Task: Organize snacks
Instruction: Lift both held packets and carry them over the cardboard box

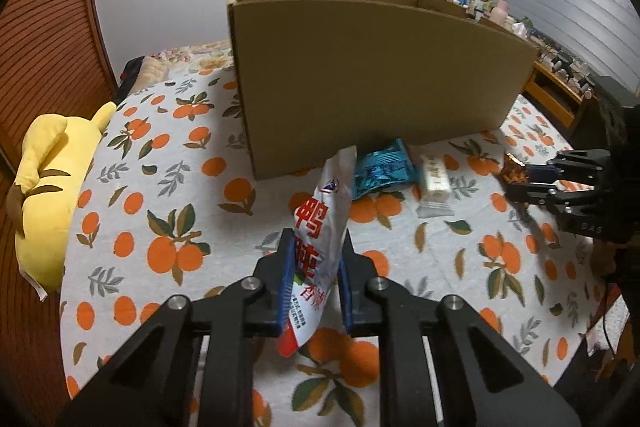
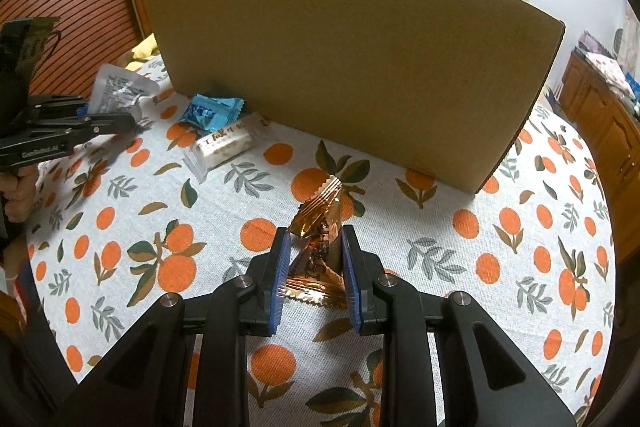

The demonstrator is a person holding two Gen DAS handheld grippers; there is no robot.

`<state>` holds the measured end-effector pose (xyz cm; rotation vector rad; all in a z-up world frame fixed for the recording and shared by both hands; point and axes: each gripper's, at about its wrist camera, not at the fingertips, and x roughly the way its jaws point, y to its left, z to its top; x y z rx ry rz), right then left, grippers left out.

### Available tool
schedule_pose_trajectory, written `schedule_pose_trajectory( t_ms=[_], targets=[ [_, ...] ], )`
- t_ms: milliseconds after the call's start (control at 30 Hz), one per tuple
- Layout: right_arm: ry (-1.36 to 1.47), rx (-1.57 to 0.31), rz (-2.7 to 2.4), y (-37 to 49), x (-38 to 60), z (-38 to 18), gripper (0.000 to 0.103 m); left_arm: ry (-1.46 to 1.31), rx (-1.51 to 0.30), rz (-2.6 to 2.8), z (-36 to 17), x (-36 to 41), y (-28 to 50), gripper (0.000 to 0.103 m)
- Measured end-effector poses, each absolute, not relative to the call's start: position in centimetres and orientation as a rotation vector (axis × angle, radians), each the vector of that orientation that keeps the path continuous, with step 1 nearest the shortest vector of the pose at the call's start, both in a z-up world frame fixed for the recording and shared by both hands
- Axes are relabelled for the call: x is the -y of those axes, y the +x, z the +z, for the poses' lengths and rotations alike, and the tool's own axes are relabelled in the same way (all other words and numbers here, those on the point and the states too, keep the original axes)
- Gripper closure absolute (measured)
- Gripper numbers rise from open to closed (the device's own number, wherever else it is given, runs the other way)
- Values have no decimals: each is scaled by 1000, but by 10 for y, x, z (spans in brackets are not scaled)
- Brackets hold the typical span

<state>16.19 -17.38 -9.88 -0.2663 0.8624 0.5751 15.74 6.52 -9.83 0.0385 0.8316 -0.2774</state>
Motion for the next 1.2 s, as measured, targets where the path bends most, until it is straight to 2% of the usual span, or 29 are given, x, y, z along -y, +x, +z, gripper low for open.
schedule_pose_trajectory(
  t_ms=[500,1200],
  targets=[
    [-177,-844,581,164,185,-92,81,51,-760,-360,-64,-36,137,87],
    [-193,-670,608,126,176,-30,81,63,-644,-426,-8,-7,138,87]
  ],
)
